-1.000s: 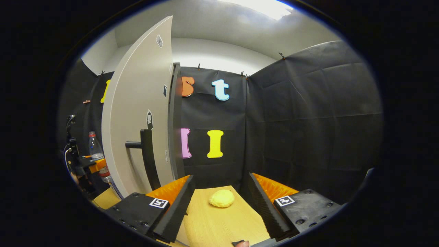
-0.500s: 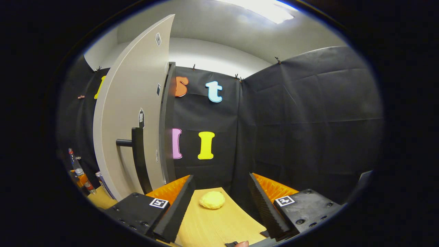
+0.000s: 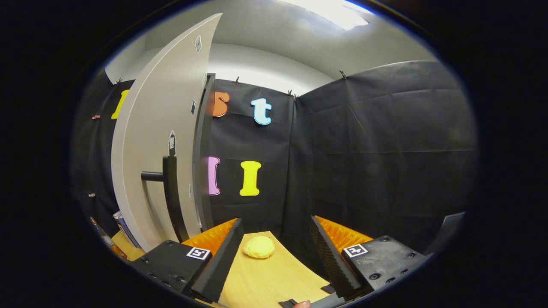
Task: Open the cabinet door with the right hand, grasp the bottle in the cabinet with the left hand and place it on the coaster, then close the cabinet door with the right hand.
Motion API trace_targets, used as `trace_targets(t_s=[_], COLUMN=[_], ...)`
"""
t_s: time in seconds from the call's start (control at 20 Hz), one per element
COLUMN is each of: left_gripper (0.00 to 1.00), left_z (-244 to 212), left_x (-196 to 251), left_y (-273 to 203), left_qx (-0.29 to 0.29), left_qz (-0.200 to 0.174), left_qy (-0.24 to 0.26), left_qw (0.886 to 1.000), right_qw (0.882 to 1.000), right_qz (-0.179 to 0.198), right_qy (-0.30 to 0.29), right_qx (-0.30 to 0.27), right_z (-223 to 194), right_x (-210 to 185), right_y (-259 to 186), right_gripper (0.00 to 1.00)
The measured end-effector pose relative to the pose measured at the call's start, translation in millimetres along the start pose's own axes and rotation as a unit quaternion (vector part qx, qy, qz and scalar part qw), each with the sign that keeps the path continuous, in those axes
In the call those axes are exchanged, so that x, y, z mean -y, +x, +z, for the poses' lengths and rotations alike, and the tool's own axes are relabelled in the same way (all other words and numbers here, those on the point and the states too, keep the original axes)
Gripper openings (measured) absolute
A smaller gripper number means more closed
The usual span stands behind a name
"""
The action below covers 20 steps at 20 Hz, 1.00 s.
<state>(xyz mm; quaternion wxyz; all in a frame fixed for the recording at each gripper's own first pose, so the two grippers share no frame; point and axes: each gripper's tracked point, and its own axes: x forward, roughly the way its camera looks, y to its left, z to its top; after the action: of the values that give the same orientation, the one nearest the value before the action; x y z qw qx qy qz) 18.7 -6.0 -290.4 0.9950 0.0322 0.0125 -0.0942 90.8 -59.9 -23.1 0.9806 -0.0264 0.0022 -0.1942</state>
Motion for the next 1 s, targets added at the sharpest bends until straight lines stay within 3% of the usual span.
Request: trace_targets(t_s=[0.25,0.5,1.0], left_gripper=[0.75,0.75,0.77], left_z=[-52,-93,-126], left_x=[3,-2,0], left_y=[-7,-11,-6], left_qx=[-0.011,-0.016,-0.022], left_qz=[-0.008,-0.004,0.01], left_qy=[0.002,0.006,-0.012], left_qw=[1.0,1.0,1.0], right_qw=[1.0,1.0,0.998], right_qz=[0.0,-0.005,-0.015], right_qy=[0.006,-0.005,0.002], right_qx=[-0.007,-0.023,-0.056], right_z=[-2,-8,-21], right_x=[-1,7,10], right_y=[0,-3,-9], right_gripper=[1.0,0.96,0.97])
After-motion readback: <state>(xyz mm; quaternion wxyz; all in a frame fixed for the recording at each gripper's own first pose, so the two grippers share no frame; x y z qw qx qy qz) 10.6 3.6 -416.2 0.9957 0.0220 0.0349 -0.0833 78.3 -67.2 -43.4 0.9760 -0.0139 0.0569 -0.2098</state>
